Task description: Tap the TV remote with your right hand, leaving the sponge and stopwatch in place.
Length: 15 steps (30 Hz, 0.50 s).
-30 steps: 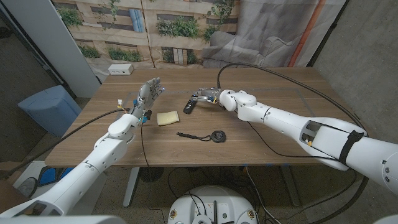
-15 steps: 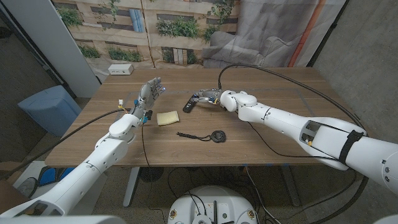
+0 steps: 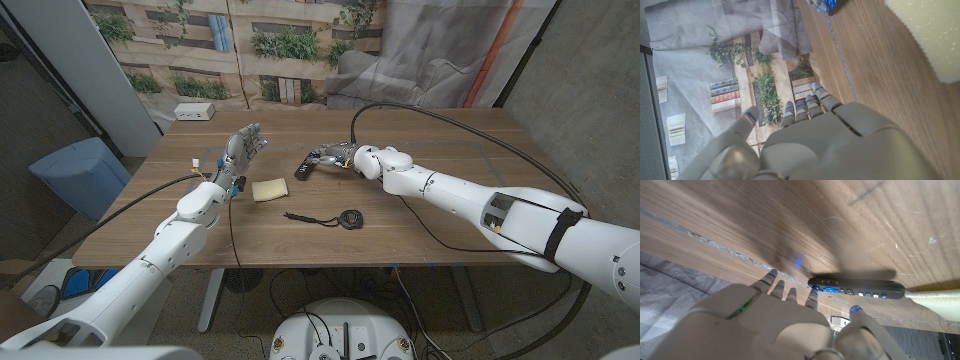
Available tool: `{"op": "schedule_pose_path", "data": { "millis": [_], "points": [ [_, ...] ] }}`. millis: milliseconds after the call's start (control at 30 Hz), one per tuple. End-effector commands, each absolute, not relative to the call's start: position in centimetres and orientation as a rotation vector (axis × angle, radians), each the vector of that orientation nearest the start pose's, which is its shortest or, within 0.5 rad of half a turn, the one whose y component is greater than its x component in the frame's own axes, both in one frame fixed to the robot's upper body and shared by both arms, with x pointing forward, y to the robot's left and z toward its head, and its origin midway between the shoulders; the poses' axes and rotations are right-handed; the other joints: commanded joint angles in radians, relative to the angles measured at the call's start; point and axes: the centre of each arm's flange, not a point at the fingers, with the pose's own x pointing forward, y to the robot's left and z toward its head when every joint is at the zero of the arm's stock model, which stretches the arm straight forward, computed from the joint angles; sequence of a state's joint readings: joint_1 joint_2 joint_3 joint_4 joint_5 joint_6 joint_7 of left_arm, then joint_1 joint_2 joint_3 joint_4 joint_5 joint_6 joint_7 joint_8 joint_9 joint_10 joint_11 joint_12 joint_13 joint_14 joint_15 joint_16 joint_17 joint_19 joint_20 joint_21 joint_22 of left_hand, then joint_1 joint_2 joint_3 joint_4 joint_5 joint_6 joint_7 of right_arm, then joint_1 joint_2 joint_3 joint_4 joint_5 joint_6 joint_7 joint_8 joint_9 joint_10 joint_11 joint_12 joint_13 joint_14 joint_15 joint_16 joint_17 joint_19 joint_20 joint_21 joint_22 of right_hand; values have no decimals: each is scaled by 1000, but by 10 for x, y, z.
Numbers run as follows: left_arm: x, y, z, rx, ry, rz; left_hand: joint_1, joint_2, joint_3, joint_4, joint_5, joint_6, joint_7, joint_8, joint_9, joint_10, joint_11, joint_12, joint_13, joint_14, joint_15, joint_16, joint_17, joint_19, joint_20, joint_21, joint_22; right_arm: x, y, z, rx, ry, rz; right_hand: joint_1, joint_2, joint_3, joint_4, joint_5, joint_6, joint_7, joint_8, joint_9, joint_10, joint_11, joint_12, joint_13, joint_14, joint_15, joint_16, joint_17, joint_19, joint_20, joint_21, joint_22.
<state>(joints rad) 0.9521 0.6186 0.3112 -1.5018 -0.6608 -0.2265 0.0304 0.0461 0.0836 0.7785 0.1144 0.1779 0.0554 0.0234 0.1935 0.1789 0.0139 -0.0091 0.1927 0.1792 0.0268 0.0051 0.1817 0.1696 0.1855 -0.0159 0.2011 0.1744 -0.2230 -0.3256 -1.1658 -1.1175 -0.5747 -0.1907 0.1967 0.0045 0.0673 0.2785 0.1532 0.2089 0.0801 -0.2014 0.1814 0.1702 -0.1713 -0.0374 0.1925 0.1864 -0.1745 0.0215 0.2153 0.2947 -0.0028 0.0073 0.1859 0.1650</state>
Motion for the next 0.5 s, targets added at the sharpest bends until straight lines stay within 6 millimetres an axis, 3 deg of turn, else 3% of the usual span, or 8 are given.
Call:
{"op": "schedule_pose_path", "data": {
  "millis": [33, 500],
  "points": [
    [618, 310, -19, 4, -601, -185, 8, 104, 5, 3, 0, 10, 0, 1, 5, 5, 2, -1, 1, 11, 1, 1, 5, 12, 0, 4, 4, 703, -32, 13, -1711, -454, 319, -2, 36, -2, 1, 9, 9, -4, 5, 5, -36, 3, 0, -1, -74, 6, 0, 5, -13, -4, 1, 5],
    [621, 308, -19, 6, -602, -200, 8, 104, 5, 3, 0, 10, 0, 0, 5, 5, 3, -1, 1, 11, 0, 1, 5, 12, 0, 4, 4, 703, -33, 11, -1725, -449, 320, -2, 35, -5, 1, 10, 31, 3, 12, 5, -30, 5, 2, -1, -74, 2, 1, 5, -16, -6, 1, 5]
  ]
}}
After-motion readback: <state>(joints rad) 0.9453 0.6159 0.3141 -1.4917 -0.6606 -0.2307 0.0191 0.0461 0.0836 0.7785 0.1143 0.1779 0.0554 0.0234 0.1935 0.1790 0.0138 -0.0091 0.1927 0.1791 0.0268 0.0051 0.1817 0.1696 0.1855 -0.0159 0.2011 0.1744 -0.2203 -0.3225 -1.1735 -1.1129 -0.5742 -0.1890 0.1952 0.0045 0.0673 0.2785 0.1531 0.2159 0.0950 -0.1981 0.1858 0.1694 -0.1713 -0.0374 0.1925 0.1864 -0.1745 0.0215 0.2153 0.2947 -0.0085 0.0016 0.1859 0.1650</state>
